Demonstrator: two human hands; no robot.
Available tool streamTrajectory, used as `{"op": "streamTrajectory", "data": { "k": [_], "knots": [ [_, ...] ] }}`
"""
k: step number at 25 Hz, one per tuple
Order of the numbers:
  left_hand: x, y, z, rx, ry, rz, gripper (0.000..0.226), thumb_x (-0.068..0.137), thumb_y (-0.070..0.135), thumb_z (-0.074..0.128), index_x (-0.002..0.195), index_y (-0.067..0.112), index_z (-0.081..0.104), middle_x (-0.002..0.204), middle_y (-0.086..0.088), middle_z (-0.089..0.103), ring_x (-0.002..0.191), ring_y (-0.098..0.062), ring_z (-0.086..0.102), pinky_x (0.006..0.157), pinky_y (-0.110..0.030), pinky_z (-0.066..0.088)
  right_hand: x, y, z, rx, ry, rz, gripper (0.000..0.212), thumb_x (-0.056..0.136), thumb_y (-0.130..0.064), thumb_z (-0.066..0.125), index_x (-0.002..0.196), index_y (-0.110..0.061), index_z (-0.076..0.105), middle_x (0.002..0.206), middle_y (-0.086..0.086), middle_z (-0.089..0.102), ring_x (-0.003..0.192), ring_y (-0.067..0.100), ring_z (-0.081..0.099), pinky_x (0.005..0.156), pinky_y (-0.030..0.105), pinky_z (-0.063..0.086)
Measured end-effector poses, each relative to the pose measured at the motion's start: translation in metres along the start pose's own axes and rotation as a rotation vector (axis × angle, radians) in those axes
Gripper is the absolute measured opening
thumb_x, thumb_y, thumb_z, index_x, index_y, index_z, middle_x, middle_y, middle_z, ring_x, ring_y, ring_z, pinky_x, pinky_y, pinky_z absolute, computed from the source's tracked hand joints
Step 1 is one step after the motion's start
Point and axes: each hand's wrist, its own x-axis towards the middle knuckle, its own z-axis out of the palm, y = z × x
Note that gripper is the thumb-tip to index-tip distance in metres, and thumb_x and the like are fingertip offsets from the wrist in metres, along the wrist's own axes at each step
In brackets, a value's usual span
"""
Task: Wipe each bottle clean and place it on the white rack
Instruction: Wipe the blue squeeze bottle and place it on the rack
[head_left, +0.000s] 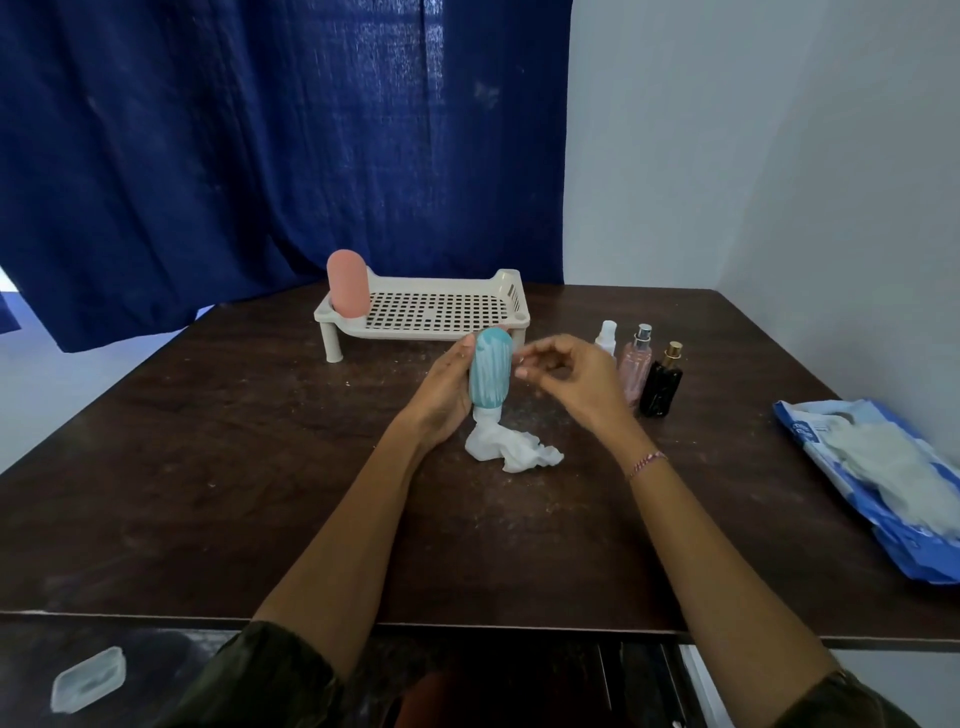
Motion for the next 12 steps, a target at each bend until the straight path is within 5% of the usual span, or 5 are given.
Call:
{"op": "streamTrajectory", "data": {
  "k": [4,7,12],
  "knots": [
    [-0.001,0.003,-0.002,-0.032,0.055,0.017,0.031,0.103,0.026,0.026,0.121,0.019,0.051,0.112,-0.006,0.063,0.11,-0.02,0.058,0.099,-0.042,0.044,-0.02,0.001,-0.002,-0.107,-0.336,0.01,0.025,0.068,-0.028,0.08,0.09,-0.019,0.071,0.074,-0.008,0.067,0.065,0.001,0.059,0.063,0.016,0.049],
    [-0.003,0.005,-0.001,-0.058,0.064,0.004,0.031,0.102,0.028,0.029,0.124,0.02,0.05,0.121,-0.011,0.059,0.109,-0.019,0.06,0.095,-0.04,0.047,-0.019,-0.003,0.0,-0.169,-0.551,0.0,0.037,0.063,-0.04,0.081,0.093,-0.023,0.068,0.081,-0.003,0.067,0.072,0.006,0.06,0.067,0.019,0.051],
    [-0.003,0.007,-0.001,-0.06,0.08,-0.001,0.036,0.102,0.03,0.028,0.132,0.017,0.046,0.136,-0.019,0.049,0.113,-0.022,0.058,0.093,-0.038,0.048,-0.015,0.003,0.003,-0.335,-0.664,-0.095,0.03,0.069,-0.035,0.079,0.096,-0.028,0.069,0.089,-0.012,0.066,0.079,0.001,0.059,0.073,0.021,0.05]
  ]
}}
